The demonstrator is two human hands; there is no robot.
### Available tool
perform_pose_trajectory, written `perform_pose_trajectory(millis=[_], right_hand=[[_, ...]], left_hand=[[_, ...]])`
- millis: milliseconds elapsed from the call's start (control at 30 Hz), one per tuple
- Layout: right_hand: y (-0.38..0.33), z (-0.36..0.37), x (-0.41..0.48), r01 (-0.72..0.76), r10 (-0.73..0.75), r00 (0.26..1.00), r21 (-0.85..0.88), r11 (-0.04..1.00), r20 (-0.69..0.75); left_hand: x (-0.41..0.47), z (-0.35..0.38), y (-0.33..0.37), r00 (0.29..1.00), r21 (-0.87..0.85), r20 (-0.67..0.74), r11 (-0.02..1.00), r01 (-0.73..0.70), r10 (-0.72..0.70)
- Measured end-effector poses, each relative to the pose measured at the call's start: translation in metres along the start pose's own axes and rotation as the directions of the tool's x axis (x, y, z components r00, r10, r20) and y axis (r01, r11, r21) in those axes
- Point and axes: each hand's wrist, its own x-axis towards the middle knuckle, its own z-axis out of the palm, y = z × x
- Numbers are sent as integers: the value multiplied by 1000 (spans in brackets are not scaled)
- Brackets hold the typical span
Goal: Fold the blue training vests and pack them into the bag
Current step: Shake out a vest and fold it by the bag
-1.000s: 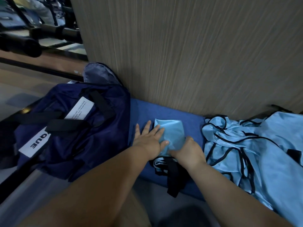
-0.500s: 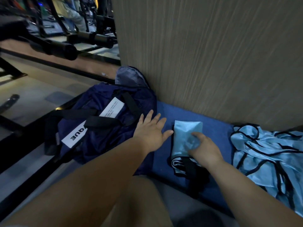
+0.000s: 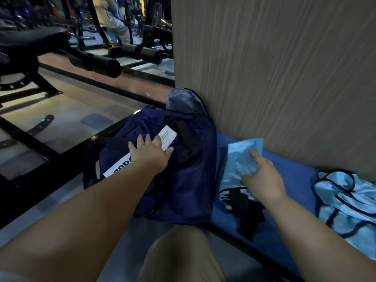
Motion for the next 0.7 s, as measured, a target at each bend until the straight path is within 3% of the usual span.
perform_pose_trajectory(millis=[333, 433, 567, 700], right_hand=[[-14, 5, 12, 44, -43, 999, 32, 999, -33], [-15, 5, 15, 44, -43, 998, 36, 998, -42], [-13, 4, 16, 42, -41, 998, 41, 998, -46], [-10, 3, 18, 39, -36, 998, 44, 998, -53]], left_hand=[[15, 11, -5, 974, -243, 95, 944, 223, -205], [22, 11, -5, 970, -241, 104, 940, 240, -221], [26, 26, -7, 981, -204, -42, 963, 178, -190], [19, 30, -5, 967, -308, -219, 950, 56, -128]])
